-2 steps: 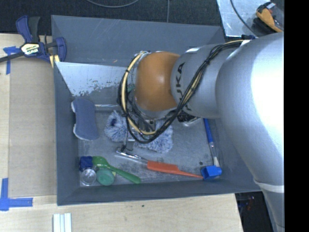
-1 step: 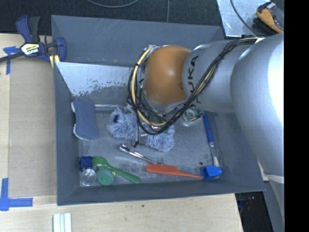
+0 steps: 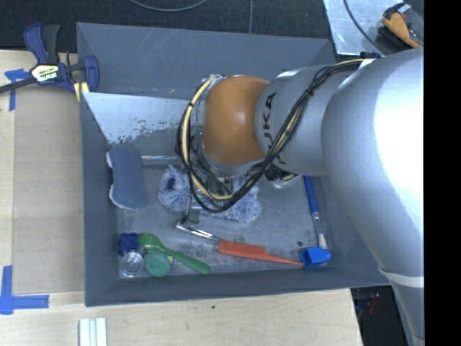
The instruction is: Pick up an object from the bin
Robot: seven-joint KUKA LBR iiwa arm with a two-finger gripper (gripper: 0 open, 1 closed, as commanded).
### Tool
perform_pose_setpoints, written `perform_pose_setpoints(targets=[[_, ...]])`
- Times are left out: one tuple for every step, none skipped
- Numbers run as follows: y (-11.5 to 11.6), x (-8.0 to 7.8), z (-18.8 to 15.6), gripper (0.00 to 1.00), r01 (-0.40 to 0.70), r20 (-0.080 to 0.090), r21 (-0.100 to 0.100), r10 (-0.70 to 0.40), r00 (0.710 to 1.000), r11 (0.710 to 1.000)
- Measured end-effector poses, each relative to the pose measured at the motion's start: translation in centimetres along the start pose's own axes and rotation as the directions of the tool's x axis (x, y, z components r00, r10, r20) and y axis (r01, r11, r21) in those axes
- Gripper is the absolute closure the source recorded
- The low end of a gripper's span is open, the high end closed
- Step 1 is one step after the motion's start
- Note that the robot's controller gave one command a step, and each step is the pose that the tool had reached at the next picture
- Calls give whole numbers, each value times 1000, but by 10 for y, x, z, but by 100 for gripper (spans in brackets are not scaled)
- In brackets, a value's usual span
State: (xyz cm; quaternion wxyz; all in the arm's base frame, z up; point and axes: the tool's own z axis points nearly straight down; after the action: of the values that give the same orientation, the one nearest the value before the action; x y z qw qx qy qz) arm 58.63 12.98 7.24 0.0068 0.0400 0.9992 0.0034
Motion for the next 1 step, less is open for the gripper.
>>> perform_pose_setpoints(targets=[[-21, -17, -1, 100, 188, 6, 3, -188, 982, 982]])
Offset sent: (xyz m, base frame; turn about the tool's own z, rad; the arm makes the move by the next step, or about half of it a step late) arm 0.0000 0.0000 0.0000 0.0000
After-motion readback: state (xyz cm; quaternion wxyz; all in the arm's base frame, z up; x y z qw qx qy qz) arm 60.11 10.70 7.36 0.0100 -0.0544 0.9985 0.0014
